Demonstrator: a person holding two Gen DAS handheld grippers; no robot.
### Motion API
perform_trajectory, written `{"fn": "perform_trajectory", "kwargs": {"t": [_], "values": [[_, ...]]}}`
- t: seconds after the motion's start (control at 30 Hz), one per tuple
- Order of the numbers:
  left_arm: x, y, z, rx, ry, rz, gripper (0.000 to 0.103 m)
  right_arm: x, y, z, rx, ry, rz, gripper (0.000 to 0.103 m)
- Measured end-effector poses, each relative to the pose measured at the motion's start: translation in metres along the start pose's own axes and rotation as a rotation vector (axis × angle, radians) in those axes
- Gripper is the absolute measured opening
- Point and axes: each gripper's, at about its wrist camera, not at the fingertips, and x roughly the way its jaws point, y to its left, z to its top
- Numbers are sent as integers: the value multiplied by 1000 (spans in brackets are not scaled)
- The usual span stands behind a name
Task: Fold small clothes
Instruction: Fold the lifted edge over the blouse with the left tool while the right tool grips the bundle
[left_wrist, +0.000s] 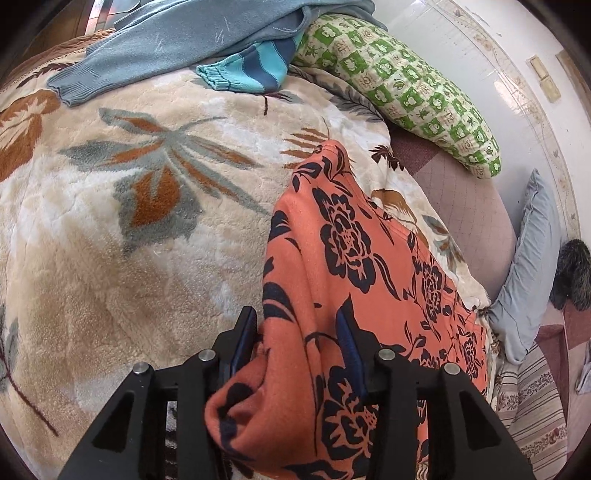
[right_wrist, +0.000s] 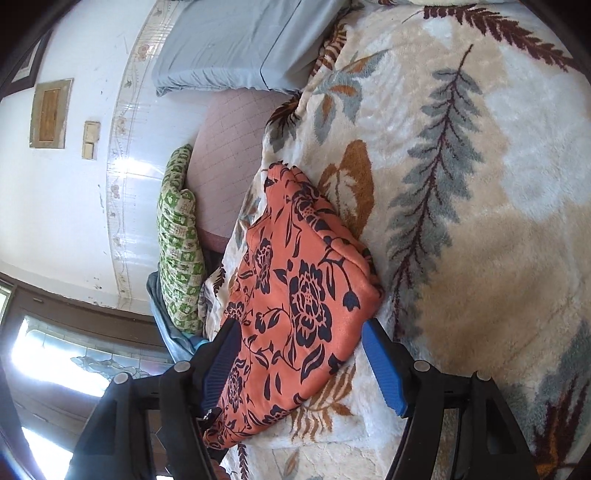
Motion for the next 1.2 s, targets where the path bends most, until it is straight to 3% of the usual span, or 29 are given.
{"fn": "perform_trajectory", "kwargs": {"t": [0.13, 0.3, 0.33, 0.4, 0.43, 0.47, 0.5, 0.57, 0.7, 0.87, 0.97, 1.1, 1.2], "values": [[1, -5, -2, 32, -4, 13, 45, 20, -9, 5, 43, 36, -93, 71], [4, 1, -2, -6, 24, -13, 50, 45, -2, 17, 1, 15, -96, 69], [5, 3, -2, -15, 32, -29, 52, 51, -2, 18, -7, 16, -108, 65], [4, 2, -1, 6, 27, -33, 51, 63, -2, 17, -25, 28, -148, 30], [3, 1, -1, 28, 19, -27, 45, 68, -2, 16, -35, 40, -168, 29], [3, -1, -1, 45, 10, -16, 31, 69, -1, 15, -39, 39, -173, 25], [2, -1, 0, 54, 4, -15, 28, 68, 1, 15, -54, 30, -172, 21], [-1, 0, 1, 50, -5, -36, 21, 62, 13, 13, -107, 3, -163, 18], [-9, -2, 2, 69, -29, -59, 18, 44, 45, 0, -247, -63, -134, 13], [-28, 2, 2, 70, -35, -148, 17, 27, 69, -23, -390, -115, -151, 9], [-41, 3, -1, 108, -48, -160, 16, 16, 82, -36, -478, -145, -170, 8], [-33, 13, 2, 109, -9, -155, 17, 24, 77, -38, -476, -90, -207, 8], [-15, 28, 3, 14, 60, -122, 30, 39, 56, -31, -399, 0, -247, 12]]}}
